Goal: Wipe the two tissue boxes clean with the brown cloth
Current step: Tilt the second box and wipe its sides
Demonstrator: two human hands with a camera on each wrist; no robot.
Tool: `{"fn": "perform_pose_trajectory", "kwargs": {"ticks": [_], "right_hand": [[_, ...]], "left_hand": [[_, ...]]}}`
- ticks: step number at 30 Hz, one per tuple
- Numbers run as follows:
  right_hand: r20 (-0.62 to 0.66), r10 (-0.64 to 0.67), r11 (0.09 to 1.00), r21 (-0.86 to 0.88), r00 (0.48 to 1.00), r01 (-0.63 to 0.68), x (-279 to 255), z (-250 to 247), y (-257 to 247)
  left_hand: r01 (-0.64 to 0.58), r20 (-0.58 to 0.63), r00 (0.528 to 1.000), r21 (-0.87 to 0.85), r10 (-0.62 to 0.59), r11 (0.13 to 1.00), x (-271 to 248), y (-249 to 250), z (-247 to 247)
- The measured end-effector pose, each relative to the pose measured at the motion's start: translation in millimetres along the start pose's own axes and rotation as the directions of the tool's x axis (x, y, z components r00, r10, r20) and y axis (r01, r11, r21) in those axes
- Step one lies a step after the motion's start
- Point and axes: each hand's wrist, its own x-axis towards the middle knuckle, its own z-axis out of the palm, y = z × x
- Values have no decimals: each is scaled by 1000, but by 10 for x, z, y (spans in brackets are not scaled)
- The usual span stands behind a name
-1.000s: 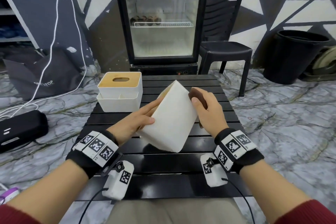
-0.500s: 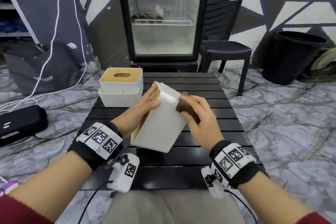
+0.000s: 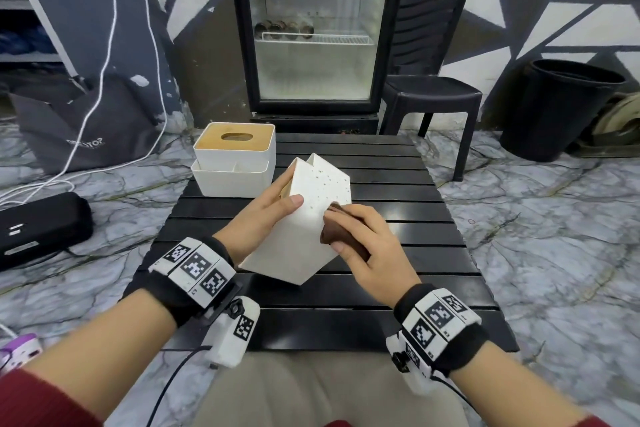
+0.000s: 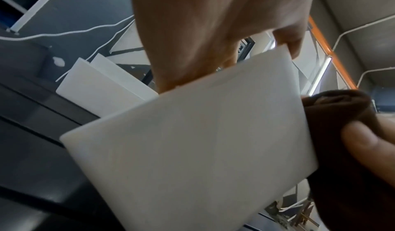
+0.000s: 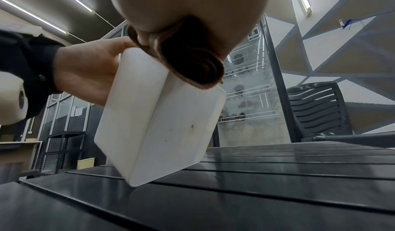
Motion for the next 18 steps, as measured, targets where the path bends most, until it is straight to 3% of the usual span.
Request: {"fn": "perform_pose_trajectory", "kwargs": {"ticks": [5,18], "right_hand": [[5,8,1000,-9,1000,-8,-6,-14,-23],[-86,124,991,62,989,-118,174,29,222]], "left_hand": [[-7,-7,1000,44,7,999,23,13,-47],[49,153,987,41,-54,998,141,34,-200]]}}
